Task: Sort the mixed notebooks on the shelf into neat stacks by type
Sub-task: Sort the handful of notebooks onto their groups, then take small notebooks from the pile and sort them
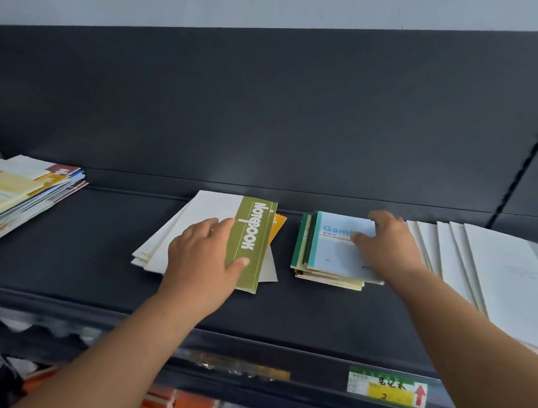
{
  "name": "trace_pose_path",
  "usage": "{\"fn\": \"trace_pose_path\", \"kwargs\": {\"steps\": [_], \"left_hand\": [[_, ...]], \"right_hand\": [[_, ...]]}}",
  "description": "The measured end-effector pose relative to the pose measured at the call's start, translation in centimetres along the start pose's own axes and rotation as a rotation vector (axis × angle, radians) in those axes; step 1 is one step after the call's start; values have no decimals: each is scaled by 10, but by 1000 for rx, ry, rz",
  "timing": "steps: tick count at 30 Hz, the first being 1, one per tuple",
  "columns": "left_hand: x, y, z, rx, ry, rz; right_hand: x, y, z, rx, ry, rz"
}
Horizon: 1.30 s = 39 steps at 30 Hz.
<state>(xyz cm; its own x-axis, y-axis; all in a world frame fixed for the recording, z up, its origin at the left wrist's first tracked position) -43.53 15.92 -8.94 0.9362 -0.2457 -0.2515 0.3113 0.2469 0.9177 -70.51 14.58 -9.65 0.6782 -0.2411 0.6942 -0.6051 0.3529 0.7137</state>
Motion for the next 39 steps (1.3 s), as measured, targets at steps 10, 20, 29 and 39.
{"fn": "trace_pose_path", "kwargs": {"steps": [10,20,29,39], "left_hand": [[15,17,-25,-61,78,152],[110,61,-65,-105,215,182],[261,125,-106,-128,294,245],[373,158,-108,-103,318,219]], "right_hand": [[46,-19,-42,4,447,-254],[118,-82,-96,128,621,-433],[241,-184,-161,222,720,-280],[318,-260,-191,380,594,-93]]}}
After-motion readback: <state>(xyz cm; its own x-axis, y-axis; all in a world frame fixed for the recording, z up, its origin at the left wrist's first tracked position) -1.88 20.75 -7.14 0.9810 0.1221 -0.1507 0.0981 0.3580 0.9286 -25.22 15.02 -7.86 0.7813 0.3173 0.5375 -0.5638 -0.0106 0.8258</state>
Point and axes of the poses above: each hand's wrist, its own z-axis towards the middle knuckle, its own y-axis out of the back of the hand, x = y × z, the point moved 1 cm from there along z, towards the middle knuckle, and after that the axes turned 1 degree about -y, right-handed, at the moved point
